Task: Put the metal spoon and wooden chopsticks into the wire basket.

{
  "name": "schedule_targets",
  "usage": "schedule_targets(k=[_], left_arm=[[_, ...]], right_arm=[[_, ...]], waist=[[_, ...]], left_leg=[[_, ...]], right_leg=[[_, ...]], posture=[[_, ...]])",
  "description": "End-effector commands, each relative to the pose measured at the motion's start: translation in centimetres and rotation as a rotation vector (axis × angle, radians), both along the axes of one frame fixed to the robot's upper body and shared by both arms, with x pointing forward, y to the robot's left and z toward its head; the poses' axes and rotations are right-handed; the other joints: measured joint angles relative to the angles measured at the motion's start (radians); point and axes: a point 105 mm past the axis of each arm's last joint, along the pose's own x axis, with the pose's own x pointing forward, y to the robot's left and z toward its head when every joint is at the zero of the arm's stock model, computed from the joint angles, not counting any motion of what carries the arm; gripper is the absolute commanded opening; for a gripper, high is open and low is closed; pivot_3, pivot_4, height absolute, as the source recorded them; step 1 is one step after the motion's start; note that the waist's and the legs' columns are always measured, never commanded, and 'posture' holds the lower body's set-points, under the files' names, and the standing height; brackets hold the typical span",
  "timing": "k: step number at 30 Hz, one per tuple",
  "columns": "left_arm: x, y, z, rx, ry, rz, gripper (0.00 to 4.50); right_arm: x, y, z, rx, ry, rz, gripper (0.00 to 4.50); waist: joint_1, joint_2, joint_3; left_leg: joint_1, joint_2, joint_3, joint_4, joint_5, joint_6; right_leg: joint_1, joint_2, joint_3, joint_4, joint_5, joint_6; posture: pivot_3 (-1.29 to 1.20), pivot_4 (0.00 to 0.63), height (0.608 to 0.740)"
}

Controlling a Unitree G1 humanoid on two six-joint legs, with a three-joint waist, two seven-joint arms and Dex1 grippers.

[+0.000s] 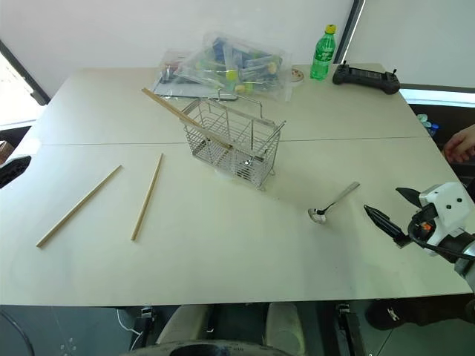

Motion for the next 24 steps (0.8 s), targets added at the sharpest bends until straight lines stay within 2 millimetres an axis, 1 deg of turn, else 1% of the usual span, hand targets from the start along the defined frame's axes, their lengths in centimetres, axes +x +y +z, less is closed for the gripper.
schedule_targets(k=[1, 11, 16, 22, 24], left_arm=[[0.4, -0.1, 1.6, 0.044, -0.043, 0.002, 4.48], [1.1, -0.7, 1.5, 0.051, -0.03, -0.026, 4.48], [1.3, -0.9, 1.5, 0.043, -0.03, -0.031, 4.48], [1.4, -1.7, 1.4, 0.022, -0.04, -0.039, 4.48], [1.7, -2.8, 1.4, -0.042, -0.034, -0.086, 4.48]], right_arm=[[-0.1, 0.0, 1.4, -0.01, -0.059, -0.009, 4.5], [-0.4, -0.2, 1.4, -0.013, -0.063, -0.024, 4.5], [0.0, -0.4, 1.5, -0.025, -0.069, -0.028, 4.5], [0.5, -0.8, 1.8, -0.05, -0.074, -0.024, 4.5], [1.1, -1.1, 2.4, -0.07, -0.08, -0.024, 4.5]], waist=[[0.0, 0.0, 0.0], [0.0, 0.0, 0.0], [-0.001, 0.0, 0.0], [0.0, 0.0, 0.0], [0.0, 0.0, 0.0]], left_leg=[[0.0, 0.0, 0.0, 0.0, 0.0, 0.0], [0.0, 0.0, 0.0, 0.0, 0.0, 0.0], [0.0, 0.0, 0.0, 0.0, 0.0, 0.0], [0.0, 0.0, 0.0, 0.0, 0.0, 0.001], [0.0, 0.0, 0.0, 0.0, 0.0, 0.001]], right_leg=[[0.0, 0.0, 0.0, 0.0, 0.0, 0.0], [0.0, 0.0, 0.0, 0.0, 0.0, 0.0], [0.0, 0.0, 0.0, 0.001, 0.0, 0.0], [0.0, 0.0, 0.0, 0.0, 0.0, 0.0], [0.0, 0.0, 0.0, 0.001, 0.0, 0.0]], posture=[[0.0, 0.15, 0.725], [0.0, 0.15, 0.725], [0.0, 0.15, 0.725], [0.0, 0.15, 0.725], [0.0, 0.15, 0.725]])
